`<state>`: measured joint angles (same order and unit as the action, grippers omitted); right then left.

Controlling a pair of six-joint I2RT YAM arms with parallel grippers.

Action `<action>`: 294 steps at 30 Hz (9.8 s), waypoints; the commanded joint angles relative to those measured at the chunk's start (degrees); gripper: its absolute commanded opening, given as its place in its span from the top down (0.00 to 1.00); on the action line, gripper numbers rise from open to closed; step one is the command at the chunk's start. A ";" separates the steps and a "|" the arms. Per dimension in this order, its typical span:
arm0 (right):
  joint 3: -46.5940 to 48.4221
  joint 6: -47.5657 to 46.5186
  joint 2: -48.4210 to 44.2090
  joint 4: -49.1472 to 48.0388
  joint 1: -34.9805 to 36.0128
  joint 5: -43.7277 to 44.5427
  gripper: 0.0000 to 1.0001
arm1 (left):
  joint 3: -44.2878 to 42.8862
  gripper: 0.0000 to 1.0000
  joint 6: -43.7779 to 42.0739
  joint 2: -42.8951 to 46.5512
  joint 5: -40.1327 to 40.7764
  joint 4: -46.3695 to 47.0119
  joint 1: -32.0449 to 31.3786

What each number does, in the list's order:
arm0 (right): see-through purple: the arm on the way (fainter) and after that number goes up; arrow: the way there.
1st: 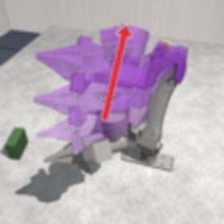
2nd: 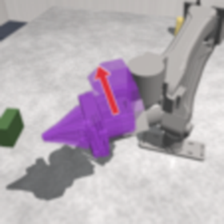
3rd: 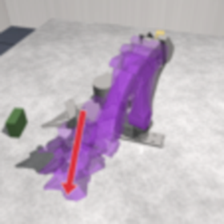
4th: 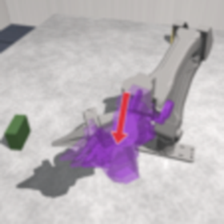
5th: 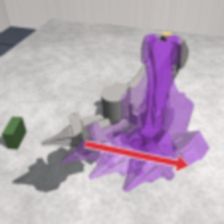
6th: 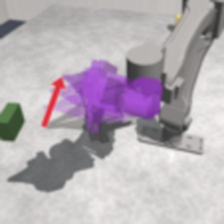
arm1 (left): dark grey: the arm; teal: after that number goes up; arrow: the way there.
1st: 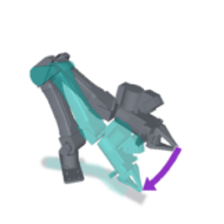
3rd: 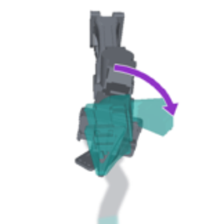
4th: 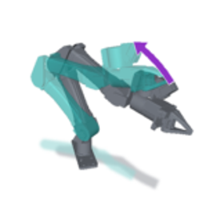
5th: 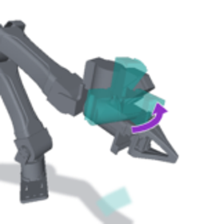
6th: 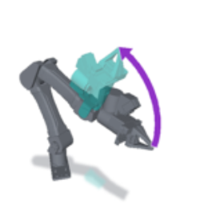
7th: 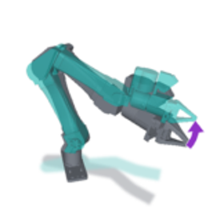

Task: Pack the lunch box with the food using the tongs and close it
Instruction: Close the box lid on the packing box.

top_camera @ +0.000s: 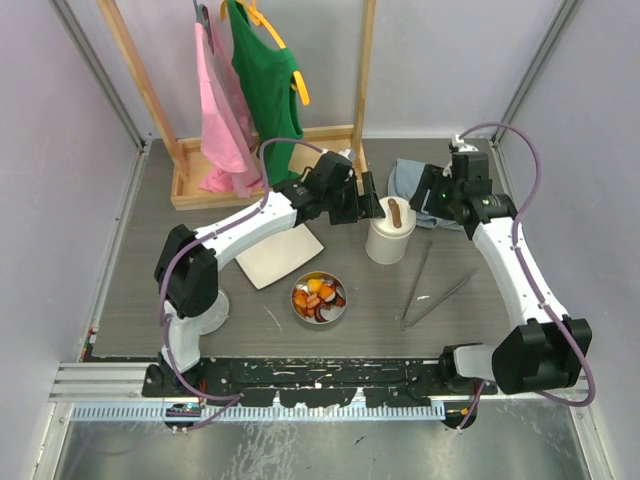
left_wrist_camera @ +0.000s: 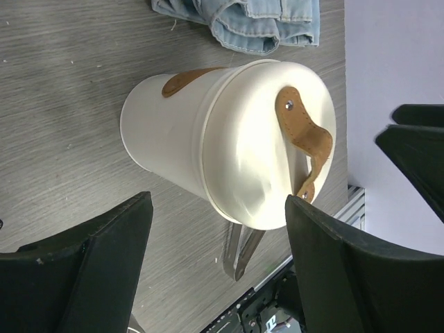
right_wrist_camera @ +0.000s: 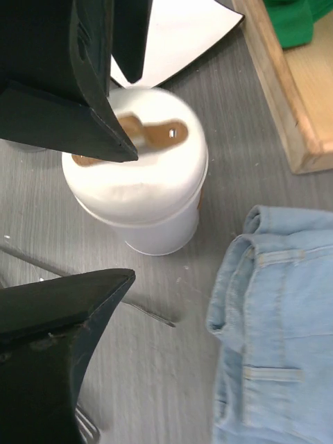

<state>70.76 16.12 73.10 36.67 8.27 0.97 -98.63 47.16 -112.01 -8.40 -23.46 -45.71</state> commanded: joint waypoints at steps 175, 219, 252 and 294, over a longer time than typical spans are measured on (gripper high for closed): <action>-22.65 8.55 8.01 -16.12 -9.82 -28.88 0.40 | 15.47 0.66 -1.10 -5.34 -14.99 5.06 6.06; -25.67 9.21 -0.46 -13.93 -10.51 -27.02 0.39 | 26.29 0.44 2.75 5.93 -12.63 13.25 3.74; -30.35 19.12 -12.36 -17.85 -9.41 -41.25 0.34 | 25.72 0.43 2.83 11.30 -15.84 12.68 4.04; -19.65 12.96 -26.44 -12.83 -5.90 -32.19 0.35 | 22.19 0.25 -4.34 25.19 -4.80 8.95 3.63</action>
<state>49.10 30.17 49.78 25.56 2.17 -27.81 -76.29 45.43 -94.21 -16.99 -15.29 -41.93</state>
